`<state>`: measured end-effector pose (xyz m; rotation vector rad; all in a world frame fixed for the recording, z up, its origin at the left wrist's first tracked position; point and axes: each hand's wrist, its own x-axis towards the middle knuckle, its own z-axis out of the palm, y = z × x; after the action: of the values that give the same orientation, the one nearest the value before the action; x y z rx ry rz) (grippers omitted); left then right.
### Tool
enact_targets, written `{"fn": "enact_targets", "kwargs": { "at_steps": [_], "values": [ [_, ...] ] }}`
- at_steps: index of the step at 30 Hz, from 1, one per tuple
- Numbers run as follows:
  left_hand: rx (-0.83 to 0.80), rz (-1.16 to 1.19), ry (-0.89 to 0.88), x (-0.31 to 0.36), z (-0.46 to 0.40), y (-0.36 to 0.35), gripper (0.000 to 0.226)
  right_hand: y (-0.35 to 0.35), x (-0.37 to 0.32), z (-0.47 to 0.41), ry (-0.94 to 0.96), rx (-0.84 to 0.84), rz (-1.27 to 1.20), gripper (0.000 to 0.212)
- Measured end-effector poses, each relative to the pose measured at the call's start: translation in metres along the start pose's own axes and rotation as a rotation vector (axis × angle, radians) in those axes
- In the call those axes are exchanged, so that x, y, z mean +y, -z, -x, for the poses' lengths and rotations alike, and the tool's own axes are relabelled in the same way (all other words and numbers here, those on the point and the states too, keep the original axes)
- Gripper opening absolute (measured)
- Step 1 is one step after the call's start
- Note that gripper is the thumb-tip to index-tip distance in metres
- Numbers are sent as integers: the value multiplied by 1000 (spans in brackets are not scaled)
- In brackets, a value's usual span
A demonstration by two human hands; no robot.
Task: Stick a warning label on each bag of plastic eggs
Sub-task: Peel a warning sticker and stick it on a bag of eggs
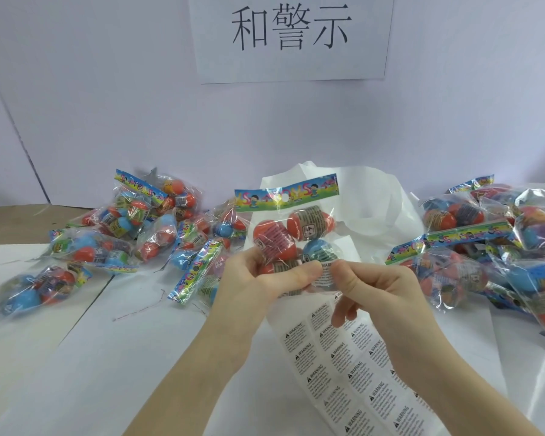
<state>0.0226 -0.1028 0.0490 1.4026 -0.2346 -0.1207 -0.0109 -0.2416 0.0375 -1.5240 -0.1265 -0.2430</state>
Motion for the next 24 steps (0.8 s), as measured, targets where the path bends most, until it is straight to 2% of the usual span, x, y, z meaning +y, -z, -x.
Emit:
{"fn": "enact_targets", "kwargs": {
  "at_steps": [5, 9, 13, 16, 20, 22, 24],
  "values": [
    [-20, -8, 21, 0, -1, 0, 23, 1, 2, -1, -16, 35, 2, 29],
    [-8, -15, 27, -1, -2, 0, 36, 0, 2, 0, -13, 50, -6, 27],
    [-13, 2, 18, -2, -1, 0, 32, 1, 1, 0, -14, 63, 0, 25],
    [-8, -9, 42, -2, -2, 1, 38, 1, -1, 0, -14, 36, -1, 28],
    [-2, -10, 48, -3, -3, 4, 23, -1, -4, 0, -35, 3, 3, 38],
    [1, -22, 36, -4, -3, 3, 22, -2, -4, 0, -22, 10, 25, 31],
    [-9, -23, 25, -4, -3, 3, 20, 0, -1, 0, -18, 31, 27, 32]
  ]
}}
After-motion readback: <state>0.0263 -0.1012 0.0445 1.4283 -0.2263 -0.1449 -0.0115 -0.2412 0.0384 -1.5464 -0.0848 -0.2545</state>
